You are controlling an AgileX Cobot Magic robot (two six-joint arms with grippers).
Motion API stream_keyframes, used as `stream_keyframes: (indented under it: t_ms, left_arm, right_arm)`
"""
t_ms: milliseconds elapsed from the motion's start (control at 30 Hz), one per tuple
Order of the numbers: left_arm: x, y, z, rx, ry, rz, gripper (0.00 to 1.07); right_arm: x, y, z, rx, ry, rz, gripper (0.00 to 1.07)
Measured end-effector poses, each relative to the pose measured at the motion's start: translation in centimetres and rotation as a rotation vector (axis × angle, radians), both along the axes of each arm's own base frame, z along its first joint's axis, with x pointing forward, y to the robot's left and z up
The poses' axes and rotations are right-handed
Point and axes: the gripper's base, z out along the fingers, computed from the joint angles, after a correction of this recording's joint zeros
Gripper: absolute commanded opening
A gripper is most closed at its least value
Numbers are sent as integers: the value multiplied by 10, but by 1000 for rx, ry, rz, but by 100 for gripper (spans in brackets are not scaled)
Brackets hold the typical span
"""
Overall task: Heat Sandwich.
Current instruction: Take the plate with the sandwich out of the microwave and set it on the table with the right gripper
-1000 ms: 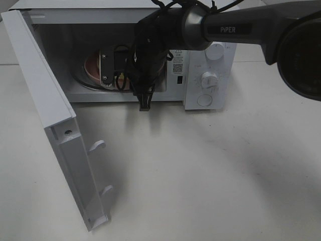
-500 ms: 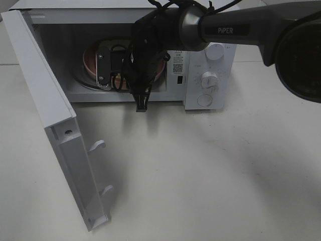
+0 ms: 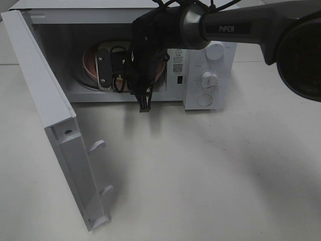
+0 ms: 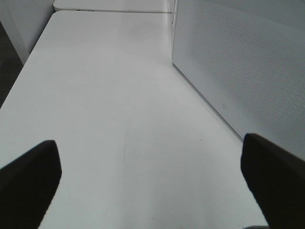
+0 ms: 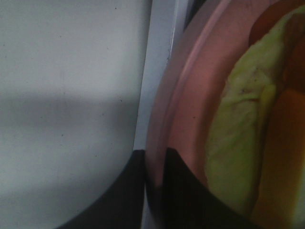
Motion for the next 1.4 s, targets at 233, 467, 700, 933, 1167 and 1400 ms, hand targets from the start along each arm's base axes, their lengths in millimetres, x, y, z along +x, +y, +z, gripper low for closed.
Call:
stream_keyframes:
  t_ms: [233,467,700,933,1167,1400]
  left_arm:
    - [0,0,0,0,0,0,98]
    - [0,0,0,0,0,0,98]
    - [0,0,0,0,0,0,98]
    - [0,0,0,0,0,0,98]
    - [0,0,0,0,0,0,98]
    - [0,0,0,0,0,0,98]
  right_arm:
    - [-3,0,7,-2,6,11,0]
    - [-16,-7,13,-10,21,38,0]
    - [-36,-11,18,-24,23,103,0]
    - [-55,-15,24,-39,21,163,0]
    - [-77,-19,35,-40,13,199,0]
    - [-95,-24,39,-53,14,237,0]
